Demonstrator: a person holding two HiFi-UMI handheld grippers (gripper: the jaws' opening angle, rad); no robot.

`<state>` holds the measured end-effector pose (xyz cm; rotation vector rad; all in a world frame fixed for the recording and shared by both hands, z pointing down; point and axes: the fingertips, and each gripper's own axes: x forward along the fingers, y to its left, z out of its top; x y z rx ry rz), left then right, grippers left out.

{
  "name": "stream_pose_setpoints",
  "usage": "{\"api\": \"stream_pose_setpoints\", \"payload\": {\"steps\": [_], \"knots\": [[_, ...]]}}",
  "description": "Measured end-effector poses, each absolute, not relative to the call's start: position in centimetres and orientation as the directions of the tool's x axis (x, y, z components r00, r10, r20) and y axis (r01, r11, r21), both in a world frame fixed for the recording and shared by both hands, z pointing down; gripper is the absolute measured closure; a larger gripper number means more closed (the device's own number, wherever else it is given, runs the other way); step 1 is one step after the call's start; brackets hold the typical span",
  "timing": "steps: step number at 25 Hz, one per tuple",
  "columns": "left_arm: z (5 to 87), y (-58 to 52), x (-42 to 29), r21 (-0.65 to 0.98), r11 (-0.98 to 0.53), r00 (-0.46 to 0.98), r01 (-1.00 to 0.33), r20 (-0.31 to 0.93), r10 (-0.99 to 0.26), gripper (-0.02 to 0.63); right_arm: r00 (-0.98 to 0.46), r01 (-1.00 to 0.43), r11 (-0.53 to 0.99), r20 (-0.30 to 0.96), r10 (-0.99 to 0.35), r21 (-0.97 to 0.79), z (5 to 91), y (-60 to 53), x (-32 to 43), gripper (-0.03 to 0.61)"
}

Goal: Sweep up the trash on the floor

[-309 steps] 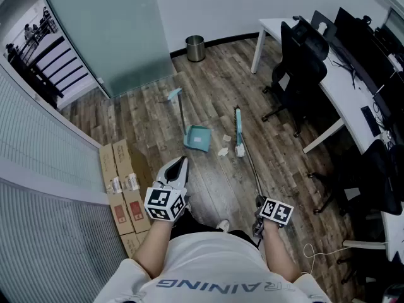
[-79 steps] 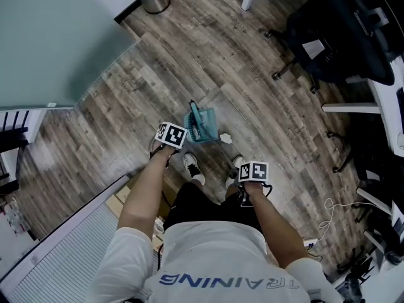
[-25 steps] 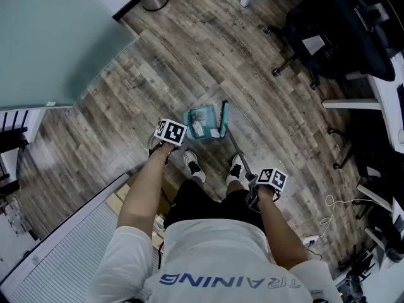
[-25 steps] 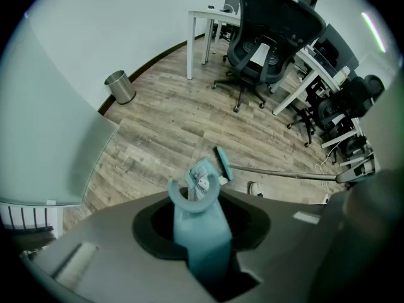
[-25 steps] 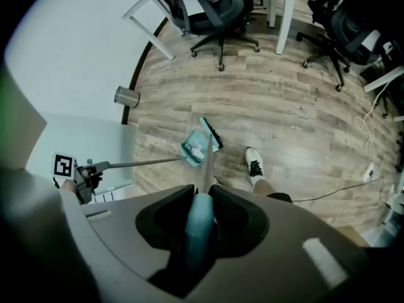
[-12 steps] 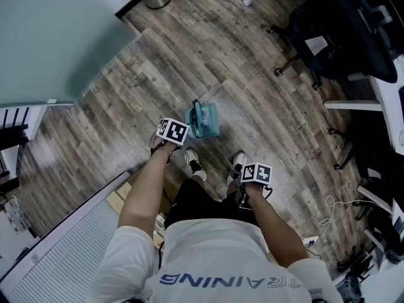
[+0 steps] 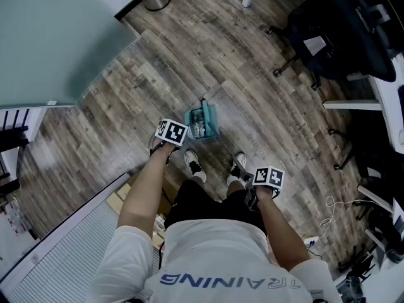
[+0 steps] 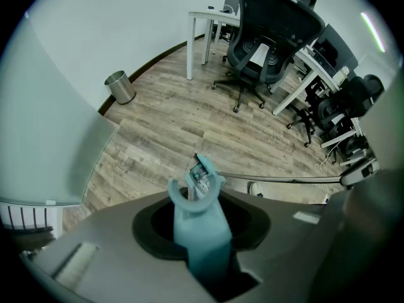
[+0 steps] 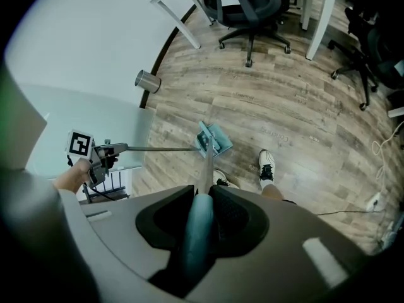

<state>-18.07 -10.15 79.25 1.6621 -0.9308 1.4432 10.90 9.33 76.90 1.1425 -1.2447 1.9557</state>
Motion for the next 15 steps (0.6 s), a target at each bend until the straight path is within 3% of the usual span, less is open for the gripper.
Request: {"api": "stream_pose_setpoints", "payload": {"steps": [15], "knots": [[79.3,-10.1,-17.7,0.05,-0.471,0.088,-0.881,0.994,-0.058,0.517,-0.374,-0.76,-0.528,0.919,-0.123,-0.379,76.0,9.1,20.3,0.469]]}}
